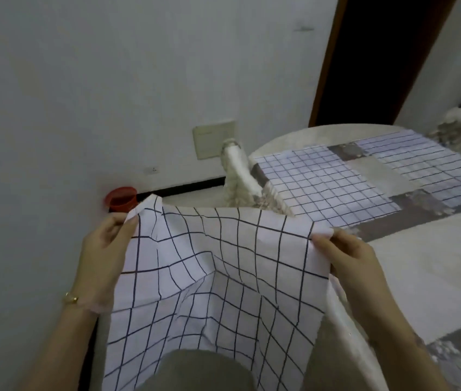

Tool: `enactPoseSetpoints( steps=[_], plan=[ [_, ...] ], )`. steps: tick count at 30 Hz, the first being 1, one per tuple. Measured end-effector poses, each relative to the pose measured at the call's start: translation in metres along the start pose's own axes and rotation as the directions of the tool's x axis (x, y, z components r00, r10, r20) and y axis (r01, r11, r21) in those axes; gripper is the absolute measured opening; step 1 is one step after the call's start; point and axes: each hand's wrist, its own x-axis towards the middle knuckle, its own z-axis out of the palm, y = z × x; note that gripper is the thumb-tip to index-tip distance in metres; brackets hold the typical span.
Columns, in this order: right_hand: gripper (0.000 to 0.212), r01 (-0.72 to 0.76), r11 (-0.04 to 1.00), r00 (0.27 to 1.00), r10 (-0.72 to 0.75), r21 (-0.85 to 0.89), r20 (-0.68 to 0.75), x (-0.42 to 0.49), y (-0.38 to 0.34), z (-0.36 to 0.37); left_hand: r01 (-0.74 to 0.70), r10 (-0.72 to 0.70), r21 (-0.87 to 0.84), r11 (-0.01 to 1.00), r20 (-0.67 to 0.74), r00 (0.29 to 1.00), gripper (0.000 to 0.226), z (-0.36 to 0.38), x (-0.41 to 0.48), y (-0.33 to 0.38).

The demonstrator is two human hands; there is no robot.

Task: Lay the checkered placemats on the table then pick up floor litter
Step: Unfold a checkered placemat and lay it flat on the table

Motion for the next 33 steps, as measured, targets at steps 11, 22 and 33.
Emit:
enactPoseSetpoints(
  steps=[11,22,33],
  plan=[
    [0.023,-0.065,0.997,0.807,0.07,0.029,-0.586,0.069,-0.009,-0.144,-0.283,0.271,-0.065,0.957,0.551,0.789,0.023,0.235,0.177,0.054],
    [0.026,-0.305,0.949,0.366,0.2,0.086,-0.909,0.025,0.055,-0.244,-0.317,0.252,-0.144,0.937,0.908,0.335,0.028,0.472,0.156,0.052],
    [0.033,-0.352,0.876,-0.009,0.349,0.33,-0.937,-0.022,0.111,-0.314,-0.316,-0.078,0.094,0.944,0.995,0.063,0.032,0.607,0.055,-0.005]
  ],
)
